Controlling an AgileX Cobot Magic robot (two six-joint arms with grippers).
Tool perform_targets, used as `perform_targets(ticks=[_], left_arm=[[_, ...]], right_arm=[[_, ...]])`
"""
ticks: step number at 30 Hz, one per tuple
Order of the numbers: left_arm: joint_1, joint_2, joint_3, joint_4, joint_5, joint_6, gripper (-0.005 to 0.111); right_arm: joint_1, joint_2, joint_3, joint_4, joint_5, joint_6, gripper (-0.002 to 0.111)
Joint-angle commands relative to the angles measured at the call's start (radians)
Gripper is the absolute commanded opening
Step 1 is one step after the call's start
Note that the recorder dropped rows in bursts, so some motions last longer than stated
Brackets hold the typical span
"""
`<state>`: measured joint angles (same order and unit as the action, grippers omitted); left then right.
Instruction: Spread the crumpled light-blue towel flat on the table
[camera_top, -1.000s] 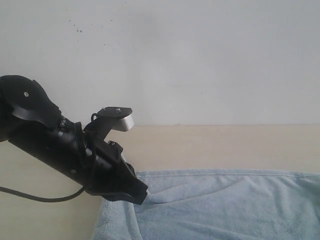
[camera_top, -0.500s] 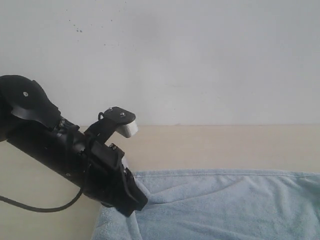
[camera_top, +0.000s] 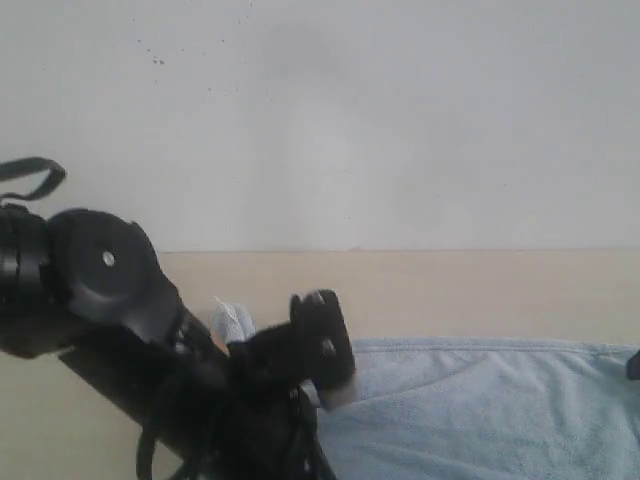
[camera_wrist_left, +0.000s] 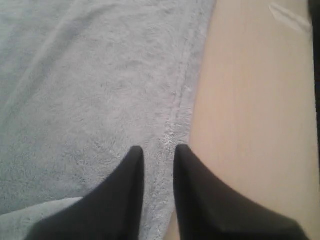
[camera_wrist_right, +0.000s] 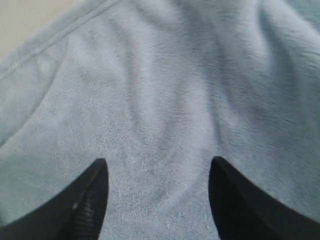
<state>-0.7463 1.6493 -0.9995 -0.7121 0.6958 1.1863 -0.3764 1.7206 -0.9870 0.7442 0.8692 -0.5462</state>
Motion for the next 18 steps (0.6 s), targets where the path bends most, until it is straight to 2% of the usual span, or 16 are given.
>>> perform_targets(ticks=[1, 4, 7, 10, 15, 18], left_arm=[[-0.102, 0.003, 0.068, 0.302, -0.178, -0.107, 0.004], [-0.102, 0.003, 0.104, 0.497, -0.225, -0.262, 0.004], [-0.085, 0.003, 0.113, 0.663, -0.235, -0.438, 0.005], [-0.072, 0.003, 0.113, 0.766, -0.234, -0.546, 0.016], [-0.041, 0.025, 0.126, 0.780, -0.275, -0.559, 0.044], [-0.032, 0.070, 0.130, 0.780, -0.283, -0.559, 0.052]], right_arm=[[0.164, 0.001, -0.004, -0.151, -0.117, -0.014, 0.034], [0.226, 0.001, -0.002, -0.210, -0.163, 0.047, -0.001], [0.259, 0.001, -0.002, -0.176, -0.183, 0.068, 0.001], [0.297, 0.001, -0.002, -0.162, -0.218, 0.064, 0.001], [0.372, 0.001, -0.002, -0.159, -0.286, 0.045, 0.001], [0.411, 0.001, -0.002, -0.159, -0.298, 0.040, 0.001]])
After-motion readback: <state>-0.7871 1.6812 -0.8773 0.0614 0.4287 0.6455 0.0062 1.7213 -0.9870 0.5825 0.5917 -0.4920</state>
